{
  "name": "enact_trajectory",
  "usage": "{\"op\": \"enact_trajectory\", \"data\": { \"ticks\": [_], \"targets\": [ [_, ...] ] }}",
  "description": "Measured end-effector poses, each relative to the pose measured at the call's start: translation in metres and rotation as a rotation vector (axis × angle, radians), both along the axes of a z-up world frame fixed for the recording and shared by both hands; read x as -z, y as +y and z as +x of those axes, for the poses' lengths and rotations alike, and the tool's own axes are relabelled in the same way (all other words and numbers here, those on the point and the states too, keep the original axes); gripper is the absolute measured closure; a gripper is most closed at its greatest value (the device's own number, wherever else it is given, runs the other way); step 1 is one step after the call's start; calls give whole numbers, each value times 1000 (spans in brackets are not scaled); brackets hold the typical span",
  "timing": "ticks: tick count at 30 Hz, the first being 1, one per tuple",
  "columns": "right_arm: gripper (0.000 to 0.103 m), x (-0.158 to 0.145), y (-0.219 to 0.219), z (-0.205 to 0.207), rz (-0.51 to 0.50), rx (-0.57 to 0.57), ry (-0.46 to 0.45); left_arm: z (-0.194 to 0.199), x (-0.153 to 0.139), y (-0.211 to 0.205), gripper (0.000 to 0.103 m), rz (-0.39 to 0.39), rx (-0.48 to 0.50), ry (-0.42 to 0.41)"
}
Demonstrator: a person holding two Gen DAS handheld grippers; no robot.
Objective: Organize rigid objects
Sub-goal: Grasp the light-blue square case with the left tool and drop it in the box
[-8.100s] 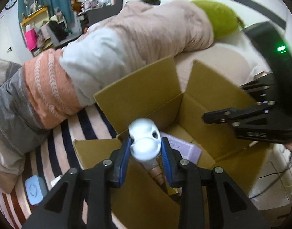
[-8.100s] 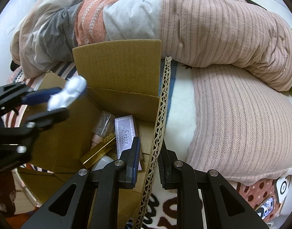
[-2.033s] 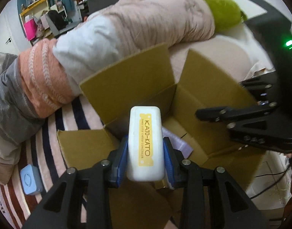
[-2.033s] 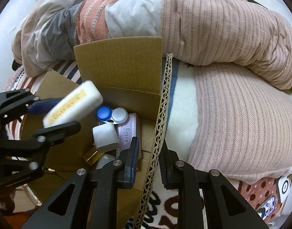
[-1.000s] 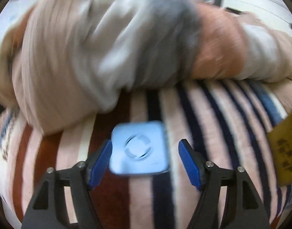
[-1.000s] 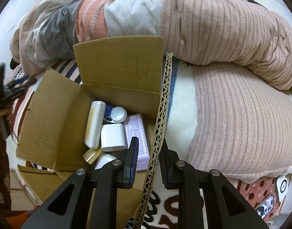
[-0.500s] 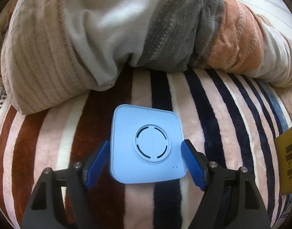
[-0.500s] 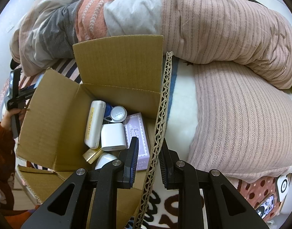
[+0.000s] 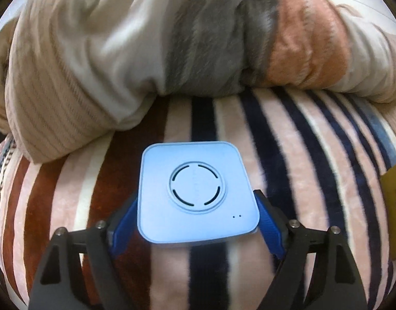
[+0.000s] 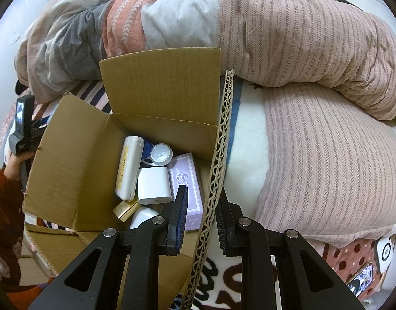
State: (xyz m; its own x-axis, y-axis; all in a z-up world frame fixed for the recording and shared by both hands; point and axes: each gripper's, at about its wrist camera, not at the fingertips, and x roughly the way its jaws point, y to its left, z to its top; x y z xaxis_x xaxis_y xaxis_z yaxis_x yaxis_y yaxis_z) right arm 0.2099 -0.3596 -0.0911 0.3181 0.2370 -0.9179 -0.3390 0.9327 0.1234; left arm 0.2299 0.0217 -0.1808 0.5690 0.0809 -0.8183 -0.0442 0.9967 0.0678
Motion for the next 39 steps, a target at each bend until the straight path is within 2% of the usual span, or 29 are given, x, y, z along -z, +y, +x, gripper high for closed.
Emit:
{"op": "enact_trajectory", "data": {
  "ticks": [6, 9, 13, 15, 18, 20, 23, 26, 28, 34, 39],
  "targets": [
    [86, 0, -1, 0, 6, 0, 0, -12, -57, -50, 22, -45, 100, -127],
    [86, 0, -1, 0, 6, 0, -1, -23, -99, -88, 23, -72, 193, -214],
    [86, 0, -1, 0, 11, 2, -1, -40, -147, -142, 24, -173, 355, -274],
    [86, 0, -1, -1, 9, 2, -3, -47, -159, -167, 26, -204, 412, -268],
    [86, 0, -1, -1, 5, 3, -4, -55, -164, -205, 26, -158, 461, -266],
    [86, 1, -2, 0, 5, 5, -3, -66, -165, -214, 26, -131, 461, -280],
    [86, 1, -3, 1, 7, 7, -1, -70, -173, -213, 26, -108, 452, -290],
    [86, 1, -3, 1, 9, 3, -2, -74, -174, -188, 26, -71, 432, -314],
    [86, 0, -2, 1, 10, 1, -3, -73, -178, -175, 26, -101, 421, -312],
    [85, 0, 0, 0, 4, 1, -3, -78, -186, -148, 26, -98, 391, -323],
    [86, 0, 0, 0, 5, 1, -4, -80, -189, -156, 26, -134, 423, -302]
  ]
}}
